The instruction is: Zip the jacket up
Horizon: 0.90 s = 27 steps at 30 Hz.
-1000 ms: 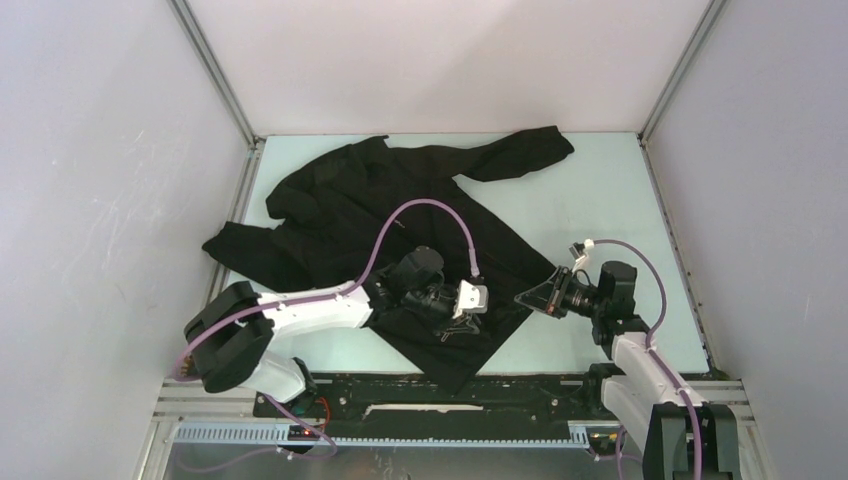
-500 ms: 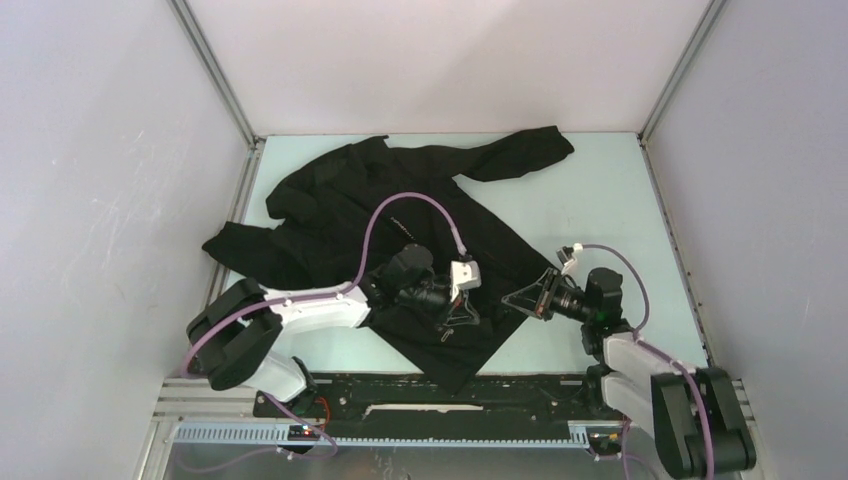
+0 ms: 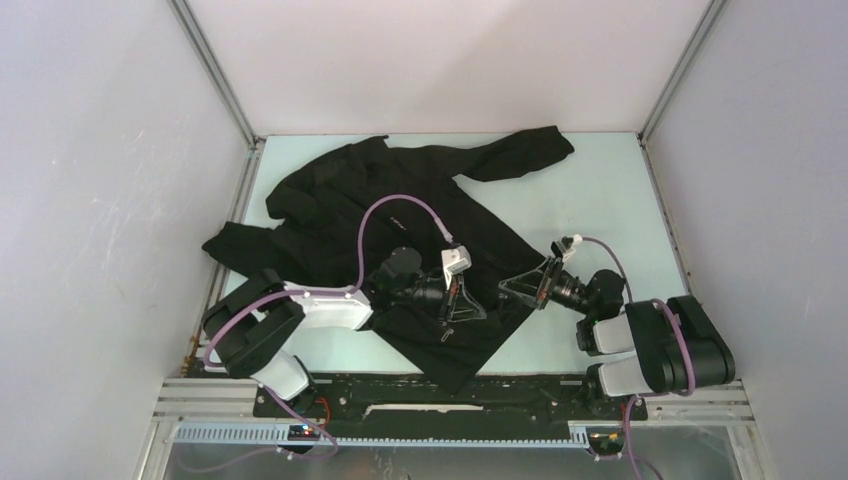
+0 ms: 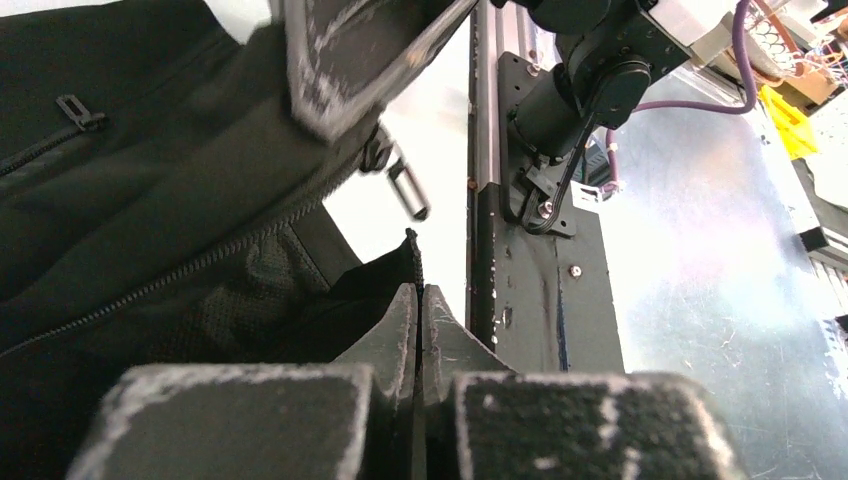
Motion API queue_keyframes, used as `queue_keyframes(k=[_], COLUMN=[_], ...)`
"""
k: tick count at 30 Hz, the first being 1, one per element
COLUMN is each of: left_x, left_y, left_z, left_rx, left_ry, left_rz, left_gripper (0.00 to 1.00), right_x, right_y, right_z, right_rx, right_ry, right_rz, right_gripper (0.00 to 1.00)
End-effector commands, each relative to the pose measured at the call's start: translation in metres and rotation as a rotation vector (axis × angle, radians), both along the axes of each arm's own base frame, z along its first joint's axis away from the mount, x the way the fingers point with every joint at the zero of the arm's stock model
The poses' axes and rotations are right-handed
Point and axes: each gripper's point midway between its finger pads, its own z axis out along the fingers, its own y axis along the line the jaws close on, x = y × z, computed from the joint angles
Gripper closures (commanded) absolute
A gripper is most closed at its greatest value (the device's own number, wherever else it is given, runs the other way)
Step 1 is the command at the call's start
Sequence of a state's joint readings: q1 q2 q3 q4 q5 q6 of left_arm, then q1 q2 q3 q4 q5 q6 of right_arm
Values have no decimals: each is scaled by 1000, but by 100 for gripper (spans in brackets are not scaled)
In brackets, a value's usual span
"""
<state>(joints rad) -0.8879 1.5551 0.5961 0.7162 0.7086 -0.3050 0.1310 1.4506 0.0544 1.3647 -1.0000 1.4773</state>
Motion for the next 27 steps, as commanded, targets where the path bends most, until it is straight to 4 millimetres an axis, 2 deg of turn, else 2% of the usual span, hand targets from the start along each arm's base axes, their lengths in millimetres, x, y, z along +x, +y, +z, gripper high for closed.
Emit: queue_keyframes(k=[1,3,6,12,16,19,27], left_x=[-1,-5,-10,3,-5,-4,-8], left_y=[0,-1,-2,-5,-1,2,8], left_z=[15,29,38,22,33,30,37], left_rx=[-46,-105,-168,-113,-194,-177,-224], left_ry=[-46,-67,-105,-151,-164,-177,-208], left_rz=[-3,-26,-38,31,17,33,31], left_gripper=[100,100,100,100,100,100,100], right_x=[0,-3,-10,-24,-24,-24,-28], right_y=[-3,-1,1,10,11,12,14], right_z=[44,45,44,46,40,40,28], right_rx=[71,75,74,90,68,66,25], right_ry=[-131,-125,-122,-106,-106,-108,-114], right_rz=[18,33,66,109,105,111,148], right_gripper=[100,100,100,100,100,100,100])
